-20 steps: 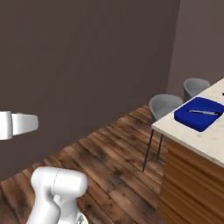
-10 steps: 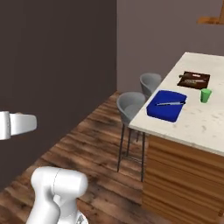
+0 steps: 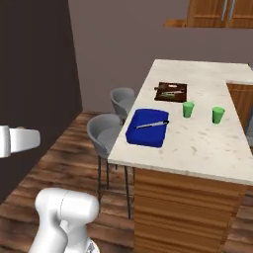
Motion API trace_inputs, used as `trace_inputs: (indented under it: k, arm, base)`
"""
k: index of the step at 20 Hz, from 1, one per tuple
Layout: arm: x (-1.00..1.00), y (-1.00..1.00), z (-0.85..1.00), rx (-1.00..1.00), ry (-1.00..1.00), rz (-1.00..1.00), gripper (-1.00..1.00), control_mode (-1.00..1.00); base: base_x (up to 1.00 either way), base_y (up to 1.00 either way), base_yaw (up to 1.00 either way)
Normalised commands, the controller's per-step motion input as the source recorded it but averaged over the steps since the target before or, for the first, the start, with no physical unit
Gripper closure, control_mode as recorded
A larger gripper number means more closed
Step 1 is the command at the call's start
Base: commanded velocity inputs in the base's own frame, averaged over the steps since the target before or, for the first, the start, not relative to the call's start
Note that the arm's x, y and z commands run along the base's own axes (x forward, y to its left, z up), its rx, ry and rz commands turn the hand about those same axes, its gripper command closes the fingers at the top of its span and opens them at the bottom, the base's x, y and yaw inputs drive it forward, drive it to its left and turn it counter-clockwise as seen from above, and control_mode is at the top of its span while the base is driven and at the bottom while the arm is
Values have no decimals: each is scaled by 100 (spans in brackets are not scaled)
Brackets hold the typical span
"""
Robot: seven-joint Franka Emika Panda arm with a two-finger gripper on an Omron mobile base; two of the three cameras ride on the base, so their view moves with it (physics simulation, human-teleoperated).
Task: Gather the sweet potato and mushroom from the fridge and place them on a tray on the dining counter. Then gather the chicken drumstick and fish from the fridge and place them on the other tray.
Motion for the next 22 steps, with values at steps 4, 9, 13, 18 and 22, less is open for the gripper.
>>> trace_inputs:
  k: [4,9,13,18,22]
  arm:
    - [0,0,0,0,0,0,100,100]
    - [0,0,0,0,0,0,100,100]
    - [0,0,0,0,0,0,100,100]
    - [0,0,0,0,0,0,100,100]
    - [0,0,0,0,0,0,100,100]
  base:
    - [41,13,-42]
    - [6,63,-48]
    - [0,69,-49]
    - [4,65,-49]
    - [16,76,-47]
